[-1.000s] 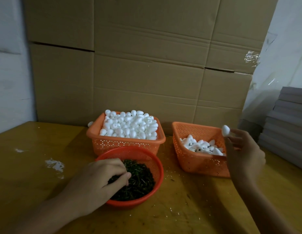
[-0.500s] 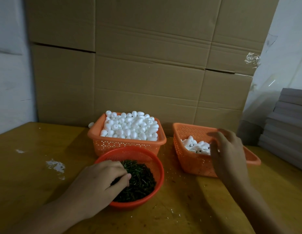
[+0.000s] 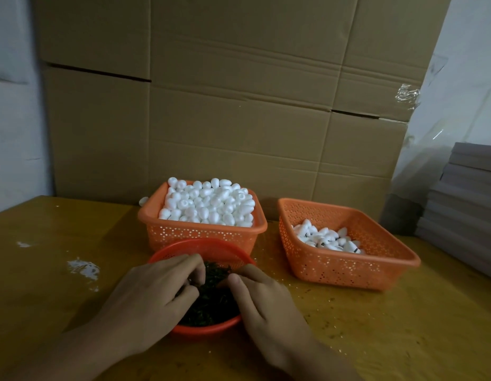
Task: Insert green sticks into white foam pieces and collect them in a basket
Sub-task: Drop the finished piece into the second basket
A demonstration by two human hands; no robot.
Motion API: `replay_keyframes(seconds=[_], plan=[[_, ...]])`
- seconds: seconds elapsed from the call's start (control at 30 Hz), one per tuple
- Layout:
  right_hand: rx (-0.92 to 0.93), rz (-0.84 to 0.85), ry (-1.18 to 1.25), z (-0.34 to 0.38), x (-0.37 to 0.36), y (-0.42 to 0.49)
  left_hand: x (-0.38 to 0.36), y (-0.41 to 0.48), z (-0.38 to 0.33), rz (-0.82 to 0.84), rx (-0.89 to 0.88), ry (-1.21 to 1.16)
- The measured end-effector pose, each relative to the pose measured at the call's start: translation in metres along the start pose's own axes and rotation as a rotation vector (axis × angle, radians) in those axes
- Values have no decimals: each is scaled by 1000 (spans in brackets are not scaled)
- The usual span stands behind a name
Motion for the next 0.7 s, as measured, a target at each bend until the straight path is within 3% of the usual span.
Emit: replay_keyframes(seconds=[0.17,0.37,0.5,0.7], plan=[[111,-182,-200,-2,-3,-4,-1,1,3,8,27,27],[-44,-450,65,-18,8,-5,-1,5,-3,54,7,30],[-58,-367,73,-16,4,1,-1,16,-2,42,-28,4],[-76,-342,108,-14,9,3,22,52,0,-190,-7,119]])
Point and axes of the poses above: each hand's wrist, its own y-axis towards the middle knuckle, its own x-axis out of the back of the hand, z = x × y, the point moved 5 cm from there along y, towards the middle knuckle, and after that the axes turned 6 degrees about z, right-handed, at the moved point
